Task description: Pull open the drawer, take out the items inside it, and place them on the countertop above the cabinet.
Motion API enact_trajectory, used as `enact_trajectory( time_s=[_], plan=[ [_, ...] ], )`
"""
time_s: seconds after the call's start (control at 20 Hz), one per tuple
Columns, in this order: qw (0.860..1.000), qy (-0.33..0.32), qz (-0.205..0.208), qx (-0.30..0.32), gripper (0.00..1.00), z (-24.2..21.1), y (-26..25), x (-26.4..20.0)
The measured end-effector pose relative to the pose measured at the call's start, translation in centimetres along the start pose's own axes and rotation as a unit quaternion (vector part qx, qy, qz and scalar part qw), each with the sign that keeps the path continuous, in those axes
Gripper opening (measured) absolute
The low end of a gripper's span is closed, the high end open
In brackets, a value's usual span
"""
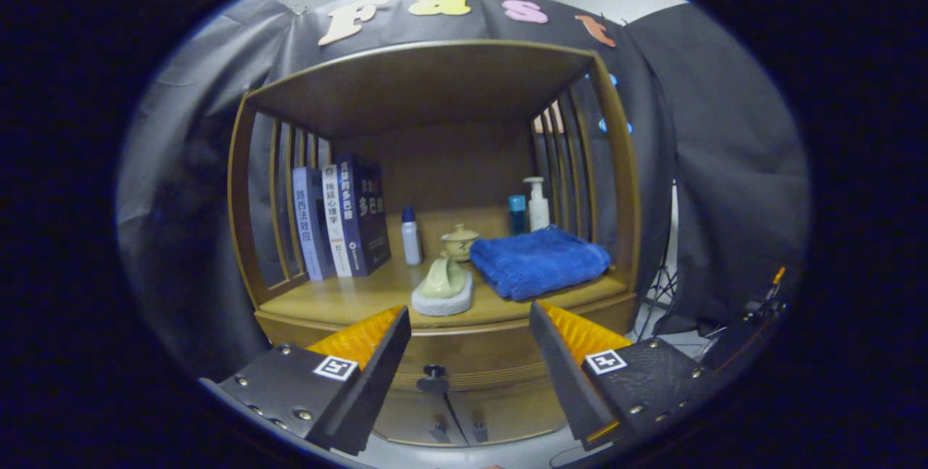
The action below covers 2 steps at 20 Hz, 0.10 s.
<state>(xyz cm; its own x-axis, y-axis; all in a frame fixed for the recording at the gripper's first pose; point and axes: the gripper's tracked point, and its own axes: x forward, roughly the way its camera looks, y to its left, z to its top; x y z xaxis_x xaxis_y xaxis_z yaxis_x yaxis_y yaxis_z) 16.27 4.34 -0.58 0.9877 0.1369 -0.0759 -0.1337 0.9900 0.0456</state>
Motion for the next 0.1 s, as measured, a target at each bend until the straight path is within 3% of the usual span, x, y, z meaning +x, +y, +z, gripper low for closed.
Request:
enact_trajectory(
  time_s=[0.1],
  plan=[
    [1.000,-0.016,0.007,-0.010,0.98,1.66,-0.88,-1.43]
  ],
)
